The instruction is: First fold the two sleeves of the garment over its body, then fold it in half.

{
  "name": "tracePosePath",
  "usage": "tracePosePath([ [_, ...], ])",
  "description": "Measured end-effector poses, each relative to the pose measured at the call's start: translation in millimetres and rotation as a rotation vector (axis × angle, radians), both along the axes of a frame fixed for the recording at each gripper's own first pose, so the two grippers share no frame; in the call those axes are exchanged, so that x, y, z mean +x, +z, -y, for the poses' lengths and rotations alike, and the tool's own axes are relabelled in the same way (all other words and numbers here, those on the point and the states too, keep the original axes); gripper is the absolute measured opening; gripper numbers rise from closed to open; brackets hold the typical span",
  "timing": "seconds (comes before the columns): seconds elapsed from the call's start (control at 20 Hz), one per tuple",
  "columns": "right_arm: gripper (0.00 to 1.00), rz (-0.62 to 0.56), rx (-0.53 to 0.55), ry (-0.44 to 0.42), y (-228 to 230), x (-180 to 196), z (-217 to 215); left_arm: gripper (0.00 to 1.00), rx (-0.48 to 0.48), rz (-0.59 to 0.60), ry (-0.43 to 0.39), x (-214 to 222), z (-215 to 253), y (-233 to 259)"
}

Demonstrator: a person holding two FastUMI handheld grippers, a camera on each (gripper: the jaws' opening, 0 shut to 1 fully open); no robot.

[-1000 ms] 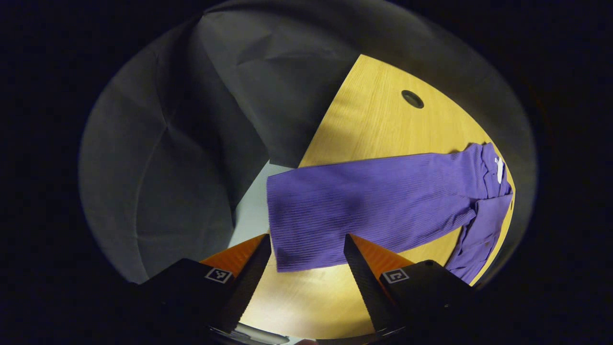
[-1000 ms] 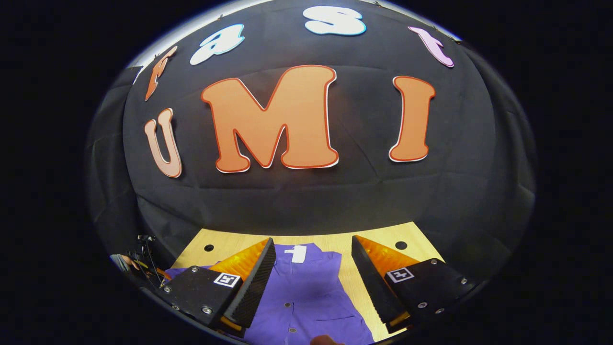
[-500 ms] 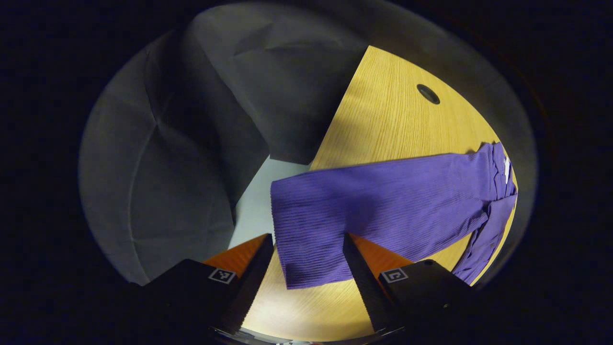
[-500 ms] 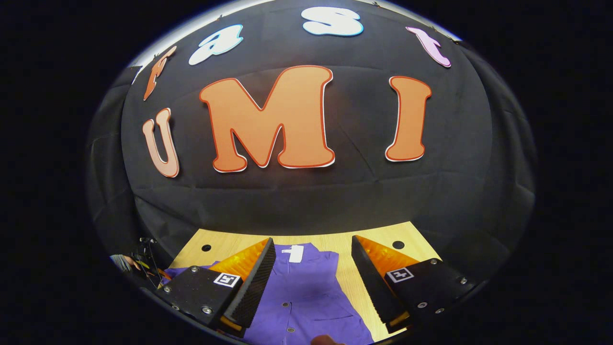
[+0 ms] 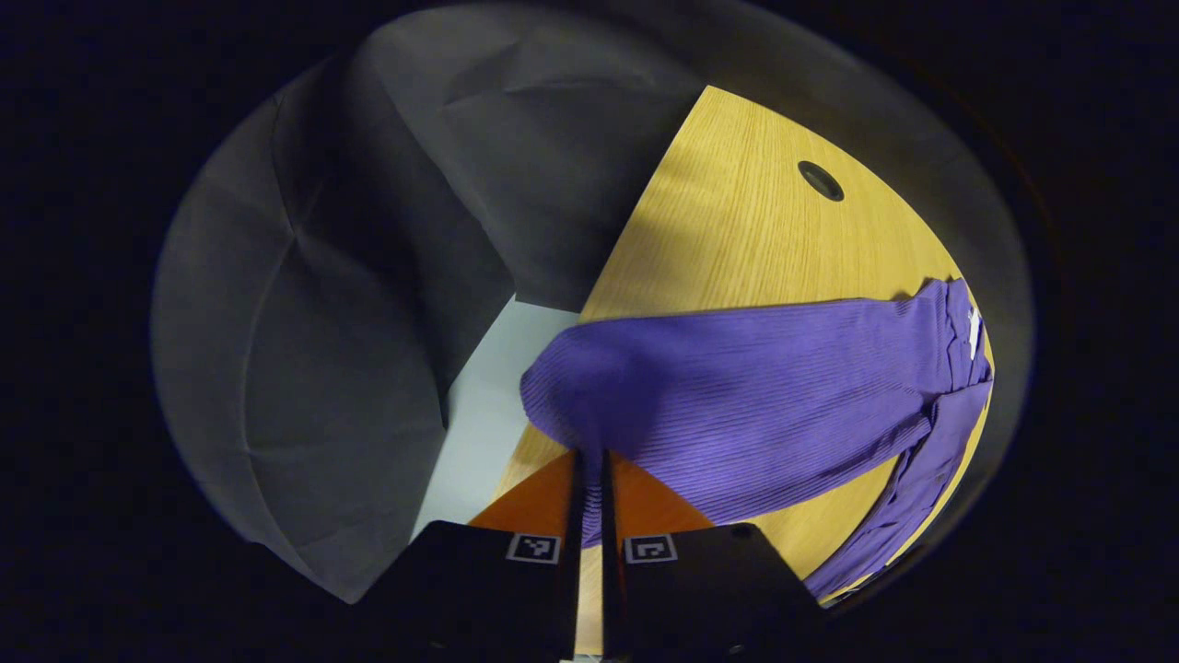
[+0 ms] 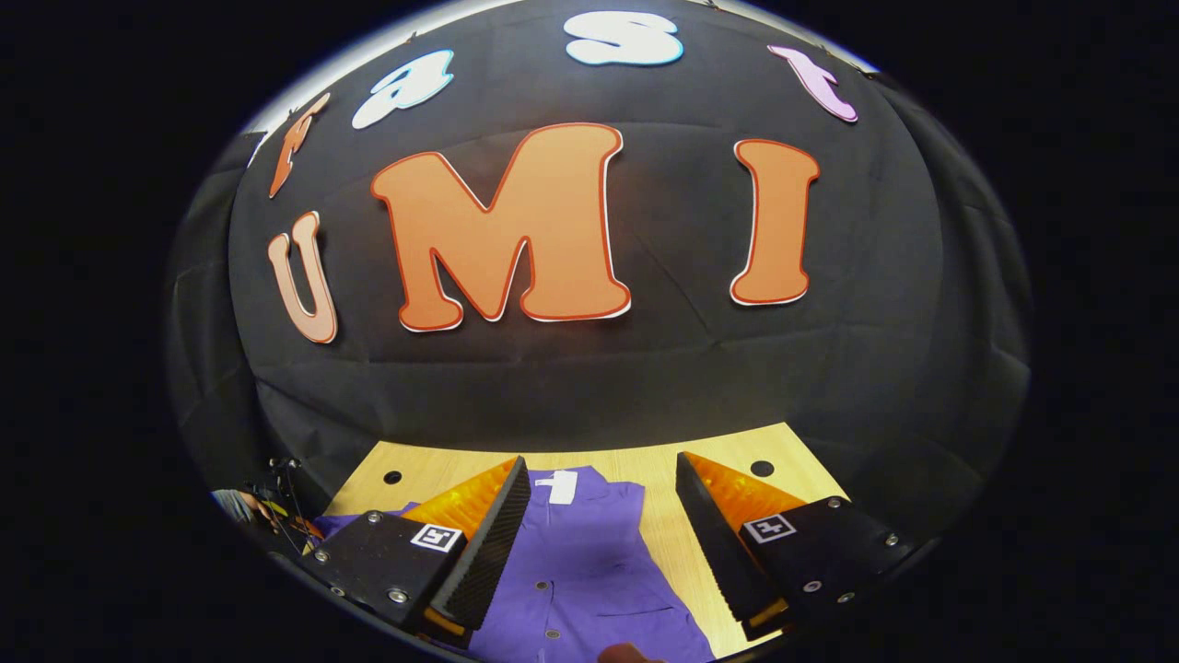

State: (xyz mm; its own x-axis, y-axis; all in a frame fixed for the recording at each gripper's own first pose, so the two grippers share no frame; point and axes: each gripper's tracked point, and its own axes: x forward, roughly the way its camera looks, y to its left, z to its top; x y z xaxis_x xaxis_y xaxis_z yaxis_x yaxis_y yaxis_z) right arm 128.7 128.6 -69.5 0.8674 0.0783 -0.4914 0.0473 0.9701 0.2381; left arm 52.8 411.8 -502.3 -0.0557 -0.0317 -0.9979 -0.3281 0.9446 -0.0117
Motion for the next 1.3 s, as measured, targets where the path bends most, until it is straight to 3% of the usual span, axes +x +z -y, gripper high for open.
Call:
tracePosePath([
  [0.2, 0.95, 0.004, 0.0, -0.012, -0.7, -3.5, 21.1, 0.05, -0.021, 0.07, -0.048, 22.4, 27.1, 33.5],
  [0.75, 0.95, 0.024, 0.03, 0.009, -6.3, -20.3, 69.8, 0.08, -0.077, 0.262, -0.306, 91.8, 169.1, 161.3],
  [1.3, 0.95, 0.038, 0.019, 0.014, -15.7, -40.6, 129.6, 0.07, -0.151, 0.374, -0.603, 150.9, 381.9, 241.1],
])
